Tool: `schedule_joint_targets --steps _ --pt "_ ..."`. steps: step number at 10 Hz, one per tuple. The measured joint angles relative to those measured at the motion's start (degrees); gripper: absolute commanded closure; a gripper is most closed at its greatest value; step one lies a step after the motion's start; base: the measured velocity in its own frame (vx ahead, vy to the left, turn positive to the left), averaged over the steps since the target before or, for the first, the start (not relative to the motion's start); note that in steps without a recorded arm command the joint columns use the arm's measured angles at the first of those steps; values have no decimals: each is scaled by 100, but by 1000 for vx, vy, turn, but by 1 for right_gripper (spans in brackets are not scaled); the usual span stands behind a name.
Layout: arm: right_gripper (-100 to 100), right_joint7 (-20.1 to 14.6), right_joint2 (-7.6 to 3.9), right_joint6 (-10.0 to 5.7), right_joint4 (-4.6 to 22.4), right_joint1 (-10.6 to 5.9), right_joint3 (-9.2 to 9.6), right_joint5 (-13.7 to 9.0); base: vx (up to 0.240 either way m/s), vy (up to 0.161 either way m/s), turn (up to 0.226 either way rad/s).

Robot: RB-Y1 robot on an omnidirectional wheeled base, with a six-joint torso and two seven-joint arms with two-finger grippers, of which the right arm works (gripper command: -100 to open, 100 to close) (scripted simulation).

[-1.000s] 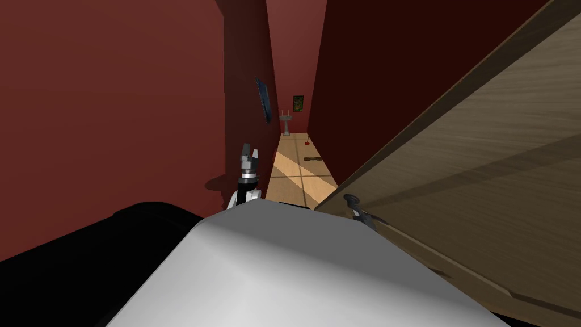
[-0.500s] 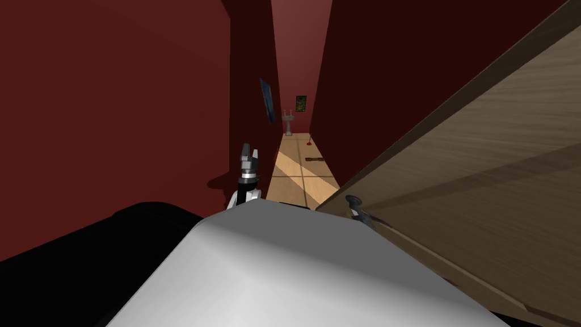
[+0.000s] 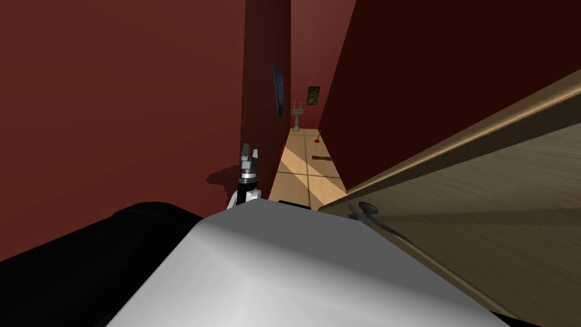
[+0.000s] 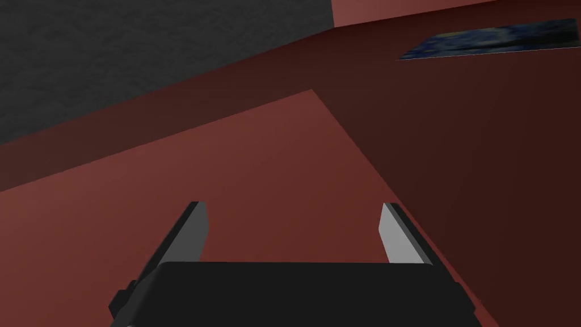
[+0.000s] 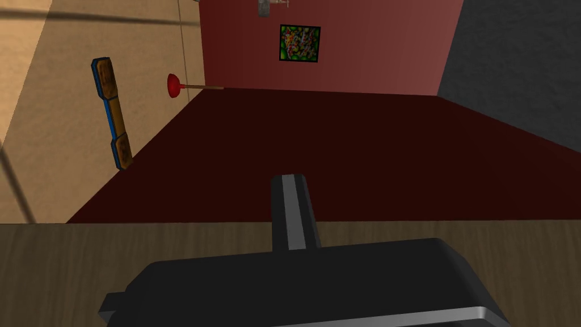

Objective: Pull the door open

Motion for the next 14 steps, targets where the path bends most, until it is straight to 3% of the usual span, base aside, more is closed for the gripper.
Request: schedule_joint_targets --steps 14 --pt "-100 86 65 161 -21 -73 -79 -39 -205 9 45"
